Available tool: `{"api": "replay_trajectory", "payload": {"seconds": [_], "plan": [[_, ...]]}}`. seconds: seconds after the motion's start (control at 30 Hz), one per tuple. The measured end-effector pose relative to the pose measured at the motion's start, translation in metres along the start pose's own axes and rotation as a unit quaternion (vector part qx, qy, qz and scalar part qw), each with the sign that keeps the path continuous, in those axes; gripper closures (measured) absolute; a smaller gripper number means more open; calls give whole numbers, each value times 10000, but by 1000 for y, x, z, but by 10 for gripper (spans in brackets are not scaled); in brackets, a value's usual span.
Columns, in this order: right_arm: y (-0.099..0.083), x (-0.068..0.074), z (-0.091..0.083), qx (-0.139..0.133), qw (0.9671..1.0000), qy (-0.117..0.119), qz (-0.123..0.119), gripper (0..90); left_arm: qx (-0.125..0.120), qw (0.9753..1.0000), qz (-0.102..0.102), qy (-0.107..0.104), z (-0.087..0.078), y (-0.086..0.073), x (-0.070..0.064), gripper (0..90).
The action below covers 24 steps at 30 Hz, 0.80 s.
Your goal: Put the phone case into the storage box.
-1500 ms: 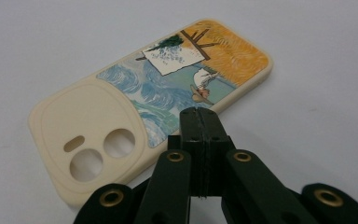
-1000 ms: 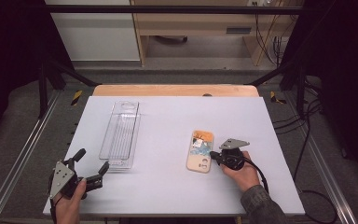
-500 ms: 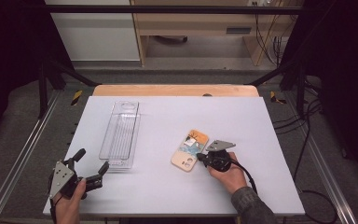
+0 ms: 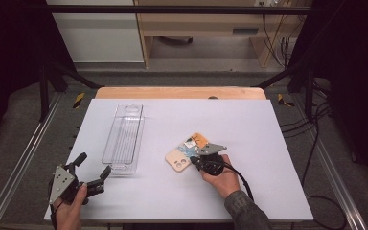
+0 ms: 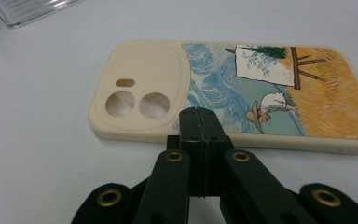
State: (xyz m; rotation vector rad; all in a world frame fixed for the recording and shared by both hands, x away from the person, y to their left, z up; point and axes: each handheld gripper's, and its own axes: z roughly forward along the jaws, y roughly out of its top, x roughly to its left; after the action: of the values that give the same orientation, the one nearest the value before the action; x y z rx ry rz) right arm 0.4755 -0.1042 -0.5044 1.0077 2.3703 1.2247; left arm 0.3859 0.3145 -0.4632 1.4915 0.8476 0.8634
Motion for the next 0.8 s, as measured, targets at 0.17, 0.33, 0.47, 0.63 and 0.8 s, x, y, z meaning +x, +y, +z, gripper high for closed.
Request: {"api": "replay_trajectory", "payload": {"seconds": [0.17, 0.33, 0.47, 0.63, 0.8], "plan": [[1, 1, 1, -11, 10000, -14, 31, 900, 3, 10000, -19, 28, -1, 0, 1, 25], [3, -2, -4, -188, 9998, -39, 61, 900, -2, 10000, -24, 43, -2, 0, 2, 25], [4, -5, -13, -337, 9993, -109, 125, 874, -2, 10000, -40, 85, -3, 0, 3, 25], [5, -9, -26, -651, 9972, -236, 291, 608, 13, 9999, -45, 104, -3, 1, 3, 25], [5, -14, -39, -862, 9944, -400, 473, 383, -9, 9999, -45, 116, -4, 3, 3, 24]]}}
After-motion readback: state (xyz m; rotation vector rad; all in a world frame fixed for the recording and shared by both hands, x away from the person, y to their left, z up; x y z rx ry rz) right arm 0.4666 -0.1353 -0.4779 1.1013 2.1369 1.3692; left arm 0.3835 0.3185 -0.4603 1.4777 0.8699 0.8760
